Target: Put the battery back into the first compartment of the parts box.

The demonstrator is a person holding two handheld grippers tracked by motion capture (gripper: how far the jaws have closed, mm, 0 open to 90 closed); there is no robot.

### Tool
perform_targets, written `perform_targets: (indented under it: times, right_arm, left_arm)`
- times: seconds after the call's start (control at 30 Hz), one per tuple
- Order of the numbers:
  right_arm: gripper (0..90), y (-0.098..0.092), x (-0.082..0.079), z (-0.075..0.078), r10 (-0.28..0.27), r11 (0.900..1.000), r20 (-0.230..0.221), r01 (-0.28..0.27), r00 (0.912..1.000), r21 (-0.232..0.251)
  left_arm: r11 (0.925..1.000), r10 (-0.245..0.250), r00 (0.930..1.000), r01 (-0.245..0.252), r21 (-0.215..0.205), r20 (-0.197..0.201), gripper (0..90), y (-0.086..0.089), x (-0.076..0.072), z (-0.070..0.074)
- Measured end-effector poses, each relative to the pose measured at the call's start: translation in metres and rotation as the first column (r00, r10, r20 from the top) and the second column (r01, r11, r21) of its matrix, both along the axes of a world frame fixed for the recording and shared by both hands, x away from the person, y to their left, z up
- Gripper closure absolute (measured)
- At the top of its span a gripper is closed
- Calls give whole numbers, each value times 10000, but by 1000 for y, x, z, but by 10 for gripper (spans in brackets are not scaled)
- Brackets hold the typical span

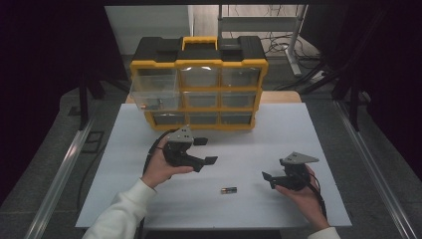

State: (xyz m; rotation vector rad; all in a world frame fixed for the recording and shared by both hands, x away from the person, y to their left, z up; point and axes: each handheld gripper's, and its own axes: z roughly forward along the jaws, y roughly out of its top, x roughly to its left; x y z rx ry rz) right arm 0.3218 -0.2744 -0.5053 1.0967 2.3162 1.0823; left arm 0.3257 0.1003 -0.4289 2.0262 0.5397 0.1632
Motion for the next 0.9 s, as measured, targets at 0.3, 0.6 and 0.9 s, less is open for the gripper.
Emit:
perform_targets:
  times: [0.3, 0.6, 0.9]
  right_arm:
    - [143, 0, 0, 0, -24, 10000, -21, 24, 10000, -10]
    - [142, 0, 0, -1, -15, 10000, -40, 15, 10000, -22]
    - [142, 0, 0, 0, -17, 10000, -15, 17, 10000, -10]
  left_arm:
    - [9972, -235, 9994, 253, 707, -265, 259, -15, 1, -15]
    - [9870, -609, 9974, 660, 1465, -390, 254, -33, -2, -28]
    - [9748, -968, 9938, 1056, 1967, -541, 256, -47, -5, -37]
